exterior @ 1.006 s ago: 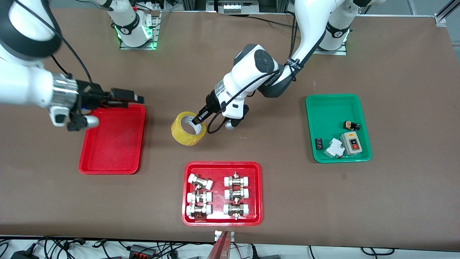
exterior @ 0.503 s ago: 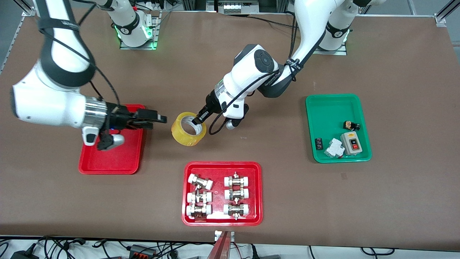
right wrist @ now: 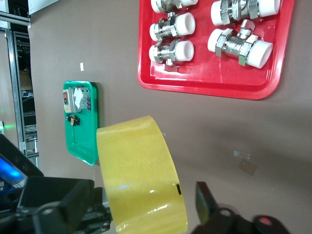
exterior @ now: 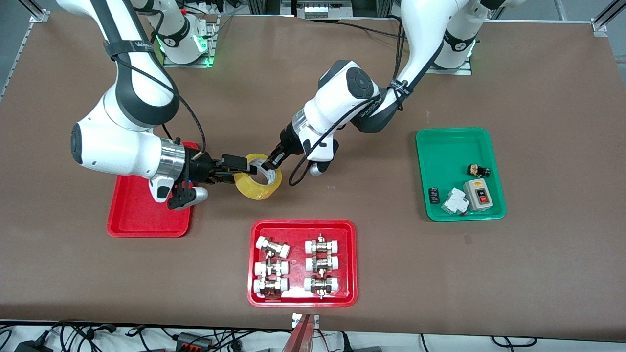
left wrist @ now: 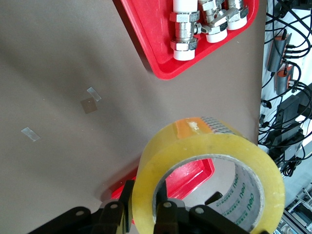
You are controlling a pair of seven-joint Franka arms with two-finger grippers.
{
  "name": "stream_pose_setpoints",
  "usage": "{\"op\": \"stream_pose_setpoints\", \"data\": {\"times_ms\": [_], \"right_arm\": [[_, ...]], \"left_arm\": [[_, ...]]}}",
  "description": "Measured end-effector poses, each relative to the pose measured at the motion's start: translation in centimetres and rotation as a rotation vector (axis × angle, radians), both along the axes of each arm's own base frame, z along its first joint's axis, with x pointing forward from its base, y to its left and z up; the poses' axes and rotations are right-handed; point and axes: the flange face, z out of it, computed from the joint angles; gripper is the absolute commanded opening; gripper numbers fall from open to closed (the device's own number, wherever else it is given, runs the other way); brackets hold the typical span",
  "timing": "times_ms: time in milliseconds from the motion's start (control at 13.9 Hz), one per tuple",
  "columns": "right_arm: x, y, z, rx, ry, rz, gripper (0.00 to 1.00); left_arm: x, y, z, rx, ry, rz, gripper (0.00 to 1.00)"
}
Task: Left arm passes tape to right arm into tray
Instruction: 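Grasp the tape with the right gripper while the left gripper releases, then carry the tape over the empty red tray while the left gripper withdraws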
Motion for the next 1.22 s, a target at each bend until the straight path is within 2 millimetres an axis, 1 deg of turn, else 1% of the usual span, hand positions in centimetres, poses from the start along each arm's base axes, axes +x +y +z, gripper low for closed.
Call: {"op": "stream_pose_setpoints", "data": {"times_ms": [72, 216, 287, 359, 431, 503, 647, 719, 790, 934, 1078, 1150, 1222], "right_arm": [[0.1, 0.0, -0.1, -0.001, -0.003, -0.001, 0.24], [0.1, -0.1, -0.1, 0.0, -0.018, 0.012, 0.01], [0.2, -0.1, 0.0, 0.001, -0.023, 0.016, 0.0], [0.2, -0.1, 0.1, 0.002, -0.027, 0.017, 0.0], [0.3, 0.0, 0.2, 0.003, -0.03, 0.017, 0.0], [0.3, 0.0, 0.3, 0.003, -0.03, 0.017, 0.0], [0.4, 0.0, 0.2, 0.003, -0.029, 0.015, 0.0], [0.4, -0.1, 0.1, 0.002, -0.028, 0.013, 0.0], [0.4, -0.1, 0.2, 0.002, -0.029, 0.01, 0.0], [0.5, -0.2, 0.1, 0.001, -0.028, 0.008, 0.0], [0.8, -1.1, 0.0, -0.004, -0.027, -0.001, 0.0], [1.0, -2.3, -0.2, -0.005, -0.019, 0.0, 0.0], [1.3, -4.2, -0.8, -0.002, -0.006, 0.017, 0.0]], "left_arm": [[0.0, 0.0, 0.0, 0.0, -0.001, 0.001, 0.0], [0.1, 0.1, 0.0, 0.0, -0.001, 0.003, 0.01], [0.1, 0.1, 0.1, -0.001, -0.002, 0.003, 0.05], [0.2, 0.2, 0.1, -0.002, -0.004, 0.004, 0.25], [0.3, 0.2, 0.2, -0.003, -0.005, 0.005, 0.63], [0.5, 0.3, 0.3, -0.004, -0.009, 0.008, 0.99], [0.9, 0.7, 0.5, -0.005, -0.02, 0.015, 1.0], [1.5, 1.2, 0.9, -0.009, -0.031, 0.025, 1.0], [2.5, 2.1, 1.4, -0.011, -0.049, 0.035, 1.0], [5.4, 5.5, 3.2, 0.008, -0.134, 0.013, 1.0], [7.8, 9.7, 5.0, 0.086, -0.181, -0.097, 1.0], [8.7, 12.5, 5.9, 0.14, -0.176, -0.175, 1.0], [9.4, 15.5, 6.9, 0.192, -0.153, -0.251, 1.0]]}}
